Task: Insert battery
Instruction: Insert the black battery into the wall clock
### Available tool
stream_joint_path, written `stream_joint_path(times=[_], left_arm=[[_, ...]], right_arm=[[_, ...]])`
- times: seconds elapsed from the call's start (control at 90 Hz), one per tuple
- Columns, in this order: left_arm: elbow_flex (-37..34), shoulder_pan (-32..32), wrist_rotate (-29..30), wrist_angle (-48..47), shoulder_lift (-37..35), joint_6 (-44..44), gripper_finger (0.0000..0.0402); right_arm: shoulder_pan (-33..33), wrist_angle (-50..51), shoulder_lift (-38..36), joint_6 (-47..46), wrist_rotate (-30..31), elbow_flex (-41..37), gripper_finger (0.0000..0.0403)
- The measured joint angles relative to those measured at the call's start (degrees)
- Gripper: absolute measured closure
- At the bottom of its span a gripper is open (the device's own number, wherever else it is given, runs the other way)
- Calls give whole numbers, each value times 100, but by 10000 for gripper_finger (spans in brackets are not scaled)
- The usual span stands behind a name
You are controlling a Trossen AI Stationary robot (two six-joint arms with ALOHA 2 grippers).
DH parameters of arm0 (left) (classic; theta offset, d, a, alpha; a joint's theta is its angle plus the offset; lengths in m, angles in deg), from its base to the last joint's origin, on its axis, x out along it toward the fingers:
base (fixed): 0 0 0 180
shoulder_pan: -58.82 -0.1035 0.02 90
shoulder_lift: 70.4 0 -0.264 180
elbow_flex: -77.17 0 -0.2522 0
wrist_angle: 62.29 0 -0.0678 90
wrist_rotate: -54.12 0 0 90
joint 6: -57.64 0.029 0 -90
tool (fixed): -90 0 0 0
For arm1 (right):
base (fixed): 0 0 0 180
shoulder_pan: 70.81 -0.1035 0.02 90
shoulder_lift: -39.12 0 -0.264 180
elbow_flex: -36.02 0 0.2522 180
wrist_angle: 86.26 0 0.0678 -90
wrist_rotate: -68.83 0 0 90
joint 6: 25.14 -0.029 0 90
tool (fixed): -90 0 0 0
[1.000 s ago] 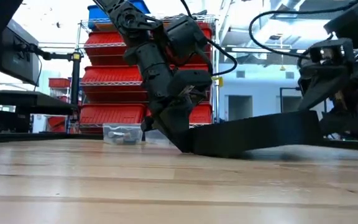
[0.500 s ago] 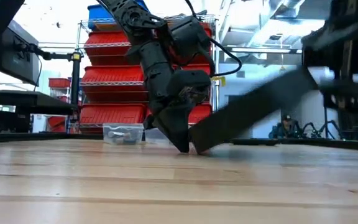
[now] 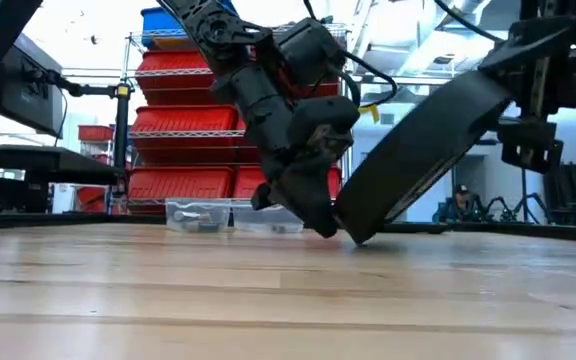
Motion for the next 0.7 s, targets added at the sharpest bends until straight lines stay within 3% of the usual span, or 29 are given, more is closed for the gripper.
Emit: stream_joint_path(times=[0.511, 0.7], left_arm=[[-7, -1, 5, -21, -13, -59, 401], [-9, -1, 4, -21, -15, -95, 401]], right_arm=[[286, 94, 9, -2017, 260, -11, 154], [431, 399, 9, -2652, 613, -11, 156]])
